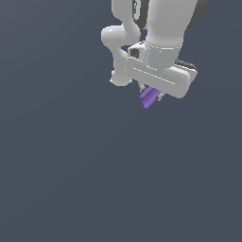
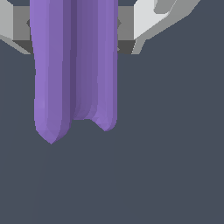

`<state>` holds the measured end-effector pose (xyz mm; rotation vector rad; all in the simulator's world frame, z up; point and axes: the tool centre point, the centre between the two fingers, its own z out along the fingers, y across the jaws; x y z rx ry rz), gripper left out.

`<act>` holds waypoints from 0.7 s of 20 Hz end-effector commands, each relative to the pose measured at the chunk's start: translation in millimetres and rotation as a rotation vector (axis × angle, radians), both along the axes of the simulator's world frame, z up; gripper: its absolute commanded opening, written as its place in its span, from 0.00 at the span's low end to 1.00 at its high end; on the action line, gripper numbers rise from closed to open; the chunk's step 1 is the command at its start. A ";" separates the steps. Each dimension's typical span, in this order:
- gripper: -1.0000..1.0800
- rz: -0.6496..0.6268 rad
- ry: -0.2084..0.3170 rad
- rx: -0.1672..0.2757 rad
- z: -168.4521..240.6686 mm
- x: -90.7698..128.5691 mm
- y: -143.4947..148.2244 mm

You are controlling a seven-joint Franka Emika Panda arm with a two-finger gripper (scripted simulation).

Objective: Pick up the object and move it to a goal position.

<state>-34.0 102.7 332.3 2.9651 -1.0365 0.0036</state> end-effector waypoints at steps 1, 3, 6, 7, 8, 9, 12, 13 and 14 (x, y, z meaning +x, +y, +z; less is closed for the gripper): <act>0.00 0.000 0.002 0.000 18.5 0.5 7.1; 0.00 0.000 0.002 0.000 30.2 1.4 11.7; 0.00 0.000 0.002 0.001 43.6 2.7 17.1; 0.00 0.000 0.002 0.001 47.0 3.1 18.5; 0.00 0.000 0.002 0.001 49.9 3.5 19.7; 0.00 0.000 0.002 0.001 52.3 3.8 20.7; 0.00 0.001 0.002 0.001 56.7 4.5 22.5; 0.00 0.001 0.002 0.001 57.3 4.6 22.8; 0.00 0.001 0.002 0.001 57.5 4.6 22.9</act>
